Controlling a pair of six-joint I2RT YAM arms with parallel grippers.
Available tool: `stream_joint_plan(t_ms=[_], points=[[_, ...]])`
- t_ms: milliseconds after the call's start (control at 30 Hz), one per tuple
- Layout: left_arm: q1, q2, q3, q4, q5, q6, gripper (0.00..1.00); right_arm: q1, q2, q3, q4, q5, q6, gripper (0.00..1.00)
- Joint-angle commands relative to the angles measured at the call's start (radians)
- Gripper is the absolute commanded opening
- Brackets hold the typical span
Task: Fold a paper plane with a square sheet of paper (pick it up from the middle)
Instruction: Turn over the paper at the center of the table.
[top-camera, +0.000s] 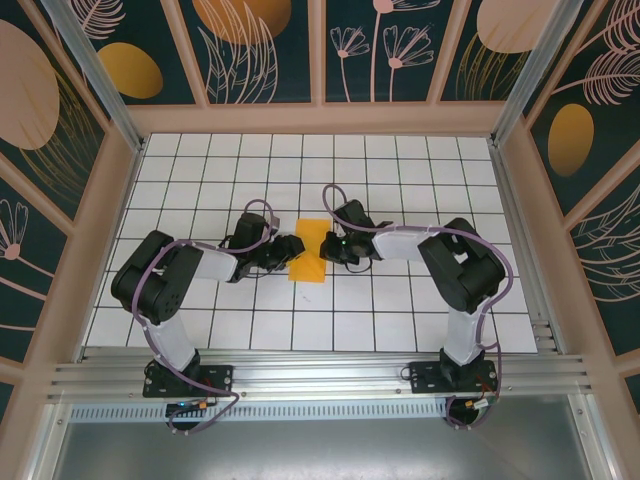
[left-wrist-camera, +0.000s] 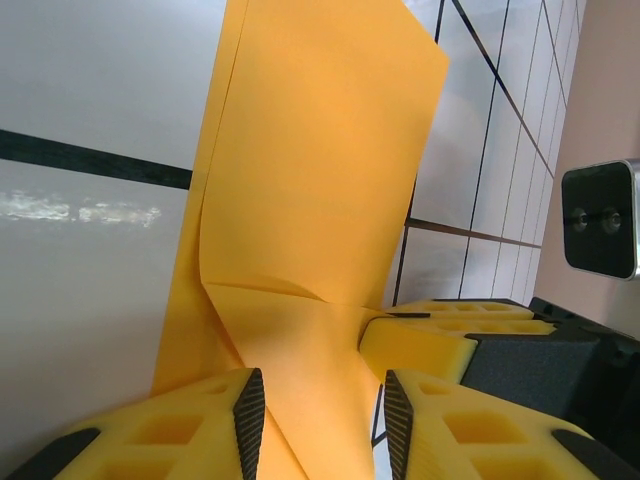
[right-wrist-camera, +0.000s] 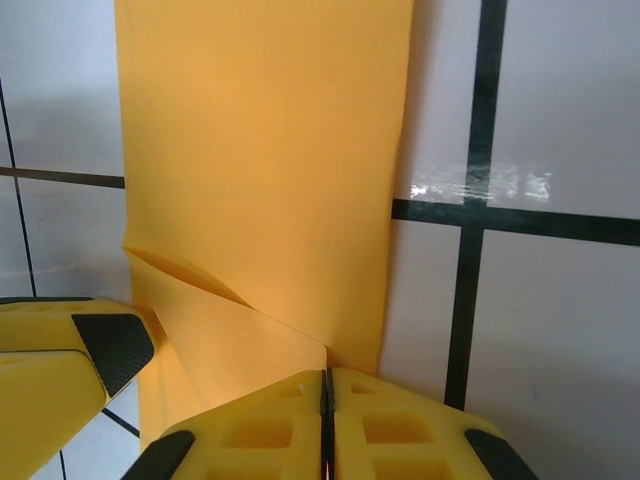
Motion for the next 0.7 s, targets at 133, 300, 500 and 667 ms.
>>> stream_joint_plan(t_ms=[133,300,500,667], points=[[-0.001,-0.012,0.011,-0.065,-0.045,0.020,0.40,-0.016,-0.050,-0.048,0.019,0.034,0.039,0.11],[-0.001,-0.009,0.017,-0.069,-0.028,0.021,0.40,-0.019,-0.056,-0.057,0.034,0.025,0.046,0.12],[-0.001,-0.004,0.048,-0.088,-0.004,0.045,0.37,-0.018,-0.051,-0.061,0.047,0.010,0.042,0.13],[-0.001,0.003,0.079,-0.112,0.003,0.065,0.33,-0.018,-0.047,-0.065,0.049,0.005,0.040,0.13]])
